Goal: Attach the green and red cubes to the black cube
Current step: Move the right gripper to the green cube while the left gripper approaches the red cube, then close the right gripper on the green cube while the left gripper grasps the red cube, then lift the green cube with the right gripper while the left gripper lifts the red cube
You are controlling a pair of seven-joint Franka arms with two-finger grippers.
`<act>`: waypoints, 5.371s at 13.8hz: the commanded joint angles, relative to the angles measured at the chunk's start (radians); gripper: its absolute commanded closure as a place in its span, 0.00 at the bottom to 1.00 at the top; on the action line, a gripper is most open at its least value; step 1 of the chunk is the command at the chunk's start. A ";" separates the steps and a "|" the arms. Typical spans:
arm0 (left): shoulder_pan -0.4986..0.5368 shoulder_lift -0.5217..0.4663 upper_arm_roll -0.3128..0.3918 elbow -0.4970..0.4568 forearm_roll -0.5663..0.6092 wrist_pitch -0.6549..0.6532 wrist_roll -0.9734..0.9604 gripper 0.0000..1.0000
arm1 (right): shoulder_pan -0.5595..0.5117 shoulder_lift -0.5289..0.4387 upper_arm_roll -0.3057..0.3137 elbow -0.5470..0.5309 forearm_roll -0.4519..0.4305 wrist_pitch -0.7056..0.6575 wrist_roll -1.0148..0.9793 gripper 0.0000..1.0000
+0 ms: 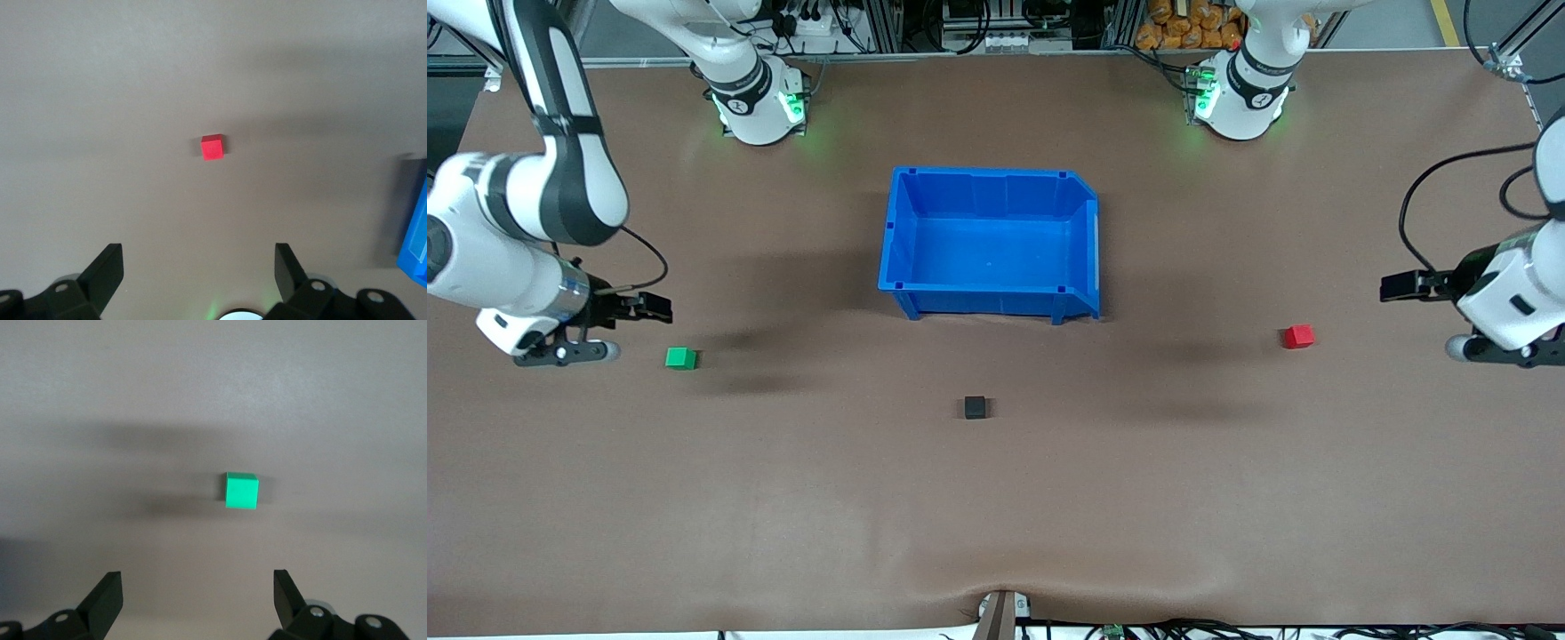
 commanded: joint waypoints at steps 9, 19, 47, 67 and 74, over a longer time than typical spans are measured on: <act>0.060 0.119 -0.004 -0.111 0.047 0.179 0.011 0.00 | -0.067 0.253 -0.001 0.004 -0.019 0.263 -0.143 0.00; 0.066 0.224 -0.014 -0.231 0.040 0.427 -0.025 0.00 | -0.064 0.308 -0.001 -0.007 0.010 0.308 0.022 0.00; 0.085 0.331 -0.028 -0.358 0.014 0.562 -0.041 0.26 | -0.052 0.311 -0.001 0.023 -0.005 0.271 -0.242 1.00; 0.059 0.333 -0.036 -0.237 0.015 0.404 -0.101 1.00 | 0.252 0.379 -0.001 0.370 -0.031 0.239 -1.097 1.00; -0.001 0.377 -0.044 -0.058 -0.087 0.373 -0.194 1.00 | 0.385 0.522 -0.003 0.593 -0.034 0.089 -1.000 1.00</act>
